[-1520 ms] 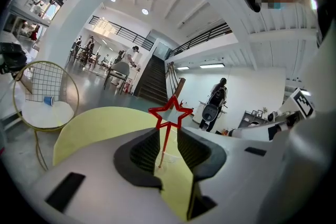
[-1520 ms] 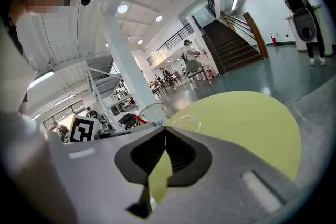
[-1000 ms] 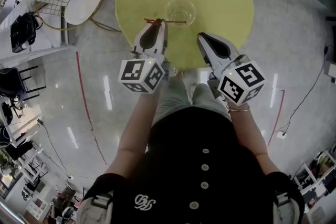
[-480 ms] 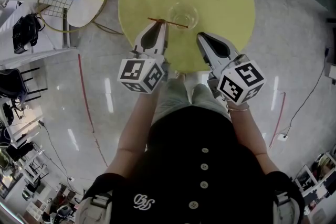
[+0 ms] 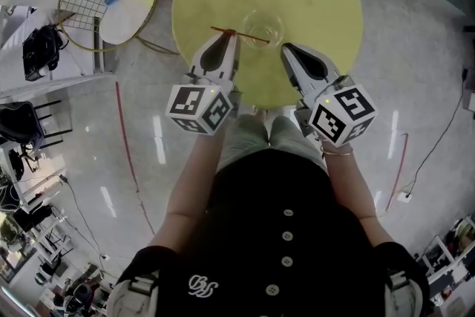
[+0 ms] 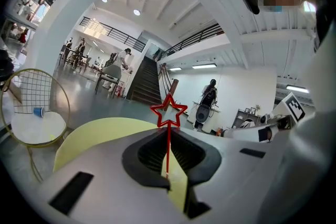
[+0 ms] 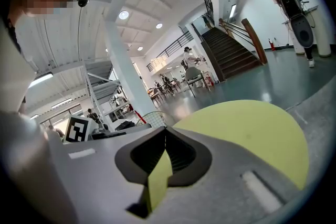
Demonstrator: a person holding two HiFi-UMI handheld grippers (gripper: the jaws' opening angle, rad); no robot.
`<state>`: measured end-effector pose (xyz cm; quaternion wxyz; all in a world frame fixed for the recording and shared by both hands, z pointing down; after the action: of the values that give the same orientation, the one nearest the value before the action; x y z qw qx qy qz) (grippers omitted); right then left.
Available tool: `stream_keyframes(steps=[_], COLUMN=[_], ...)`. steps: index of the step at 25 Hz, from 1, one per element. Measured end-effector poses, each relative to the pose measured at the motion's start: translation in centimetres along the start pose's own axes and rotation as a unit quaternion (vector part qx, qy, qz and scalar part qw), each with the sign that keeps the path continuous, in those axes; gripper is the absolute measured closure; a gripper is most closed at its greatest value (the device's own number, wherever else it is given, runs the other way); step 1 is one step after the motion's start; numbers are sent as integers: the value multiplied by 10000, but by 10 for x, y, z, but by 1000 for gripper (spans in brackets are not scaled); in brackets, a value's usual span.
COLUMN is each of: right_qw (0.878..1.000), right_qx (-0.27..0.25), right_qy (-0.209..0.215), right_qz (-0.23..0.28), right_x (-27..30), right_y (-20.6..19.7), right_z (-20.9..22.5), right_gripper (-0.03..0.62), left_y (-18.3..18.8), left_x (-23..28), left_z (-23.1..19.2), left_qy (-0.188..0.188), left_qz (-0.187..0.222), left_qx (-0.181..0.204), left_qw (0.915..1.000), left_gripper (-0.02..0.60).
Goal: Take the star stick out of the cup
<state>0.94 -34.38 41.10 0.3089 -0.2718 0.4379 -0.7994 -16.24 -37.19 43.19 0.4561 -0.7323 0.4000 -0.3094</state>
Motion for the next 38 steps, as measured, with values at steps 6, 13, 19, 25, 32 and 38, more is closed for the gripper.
stream_keyframes(steps=[6,13,19,25,32,38], right_qw=[9999,9995,9988,9979,9956,9934], right_qx=[-19,-106,-244,-376,-541,-736], right_qy=[-67,-97,-72,-20,11,-4], right_qz=[141,280,425,518,771,885], right_x=[5,9,10,11,5,3], right_y=[5,15,27,39,62,77], right_z=[3,0,-2,-9,-17,-22], right_gripper=[589,589,589,589,589,589], left_y=[10,27,38,53,68,85], left_x=[2,4,5,4,-4,-10], left_z=[-1,1,9,13,20,27], left_qy=[-108,-242,-377,-477,-580,-722], left_qz=[29,131,204,355,533,699], left_qx=[92,268,405,454,581,807], left_qw=[9999,9993,9983,9972,9952,9917], left_gripper=[555,555,555,555,555,555])
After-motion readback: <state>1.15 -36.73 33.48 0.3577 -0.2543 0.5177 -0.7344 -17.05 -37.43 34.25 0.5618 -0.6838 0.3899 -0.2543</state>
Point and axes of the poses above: the fingertips, and each gripper's own axes: x forward along the fingers, z to its right, y out of its top, the point moved 6 cm from there along -x, backward along the fingers, and after that the axes turned 7 degrees about z, right-handed, at the moved point
